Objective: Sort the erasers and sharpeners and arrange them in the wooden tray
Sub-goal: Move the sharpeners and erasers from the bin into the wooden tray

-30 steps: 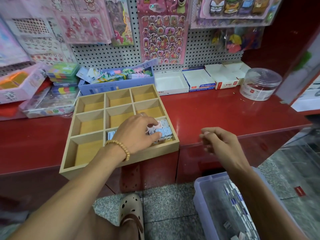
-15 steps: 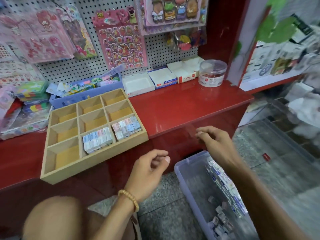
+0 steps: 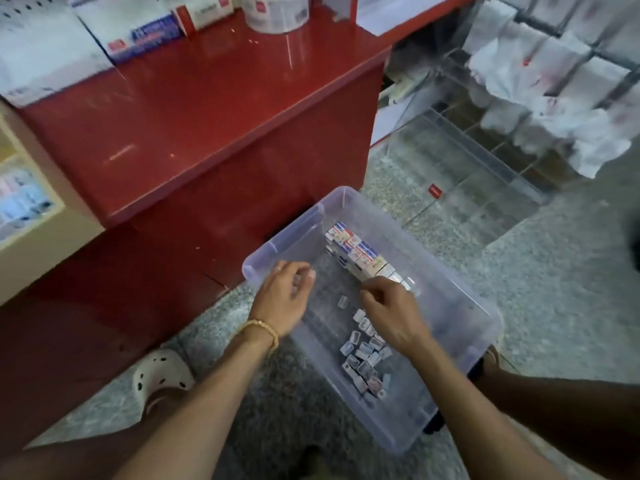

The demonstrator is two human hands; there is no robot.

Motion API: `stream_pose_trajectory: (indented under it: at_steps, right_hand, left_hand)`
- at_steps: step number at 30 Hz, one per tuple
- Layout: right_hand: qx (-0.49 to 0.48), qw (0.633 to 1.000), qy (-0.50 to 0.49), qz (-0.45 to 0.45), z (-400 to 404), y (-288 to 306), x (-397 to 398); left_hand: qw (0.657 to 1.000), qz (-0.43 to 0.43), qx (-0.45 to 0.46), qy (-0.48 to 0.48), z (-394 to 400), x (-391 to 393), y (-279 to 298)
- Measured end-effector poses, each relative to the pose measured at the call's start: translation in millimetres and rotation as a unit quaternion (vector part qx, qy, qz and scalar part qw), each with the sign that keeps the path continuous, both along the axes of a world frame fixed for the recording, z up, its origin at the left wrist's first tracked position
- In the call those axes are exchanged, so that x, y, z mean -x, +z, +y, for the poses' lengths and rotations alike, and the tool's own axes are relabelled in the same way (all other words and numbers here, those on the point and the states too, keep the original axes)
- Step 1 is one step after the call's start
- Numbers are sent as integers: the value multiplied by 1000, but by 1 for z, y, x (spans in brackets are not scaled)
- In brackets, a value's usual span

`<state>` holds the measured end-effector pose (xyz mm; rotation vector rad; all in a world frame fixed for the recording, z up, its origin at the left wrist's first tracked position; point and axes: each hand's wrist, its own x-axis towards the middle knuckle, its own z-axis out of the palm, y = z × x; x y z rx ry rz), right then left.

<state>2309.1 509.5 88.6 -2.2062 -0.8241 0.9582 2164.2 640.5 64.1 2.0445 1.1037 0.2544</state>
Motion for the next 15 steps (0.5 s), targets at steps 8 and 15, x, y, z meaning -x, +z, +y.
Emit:
stream_pose_trajectory:
  at_steps: [8, 15]
  right_hand:
    - [186, 982, -17, 8, -9, -153, 17]
    - [251, 920, -288, 83, -13, -236, 41]
  left_hand:
    - [965, 132, -204, -96, 27, -10, -72]
    - [968, 121, -207, -75, 28, -8, -84]
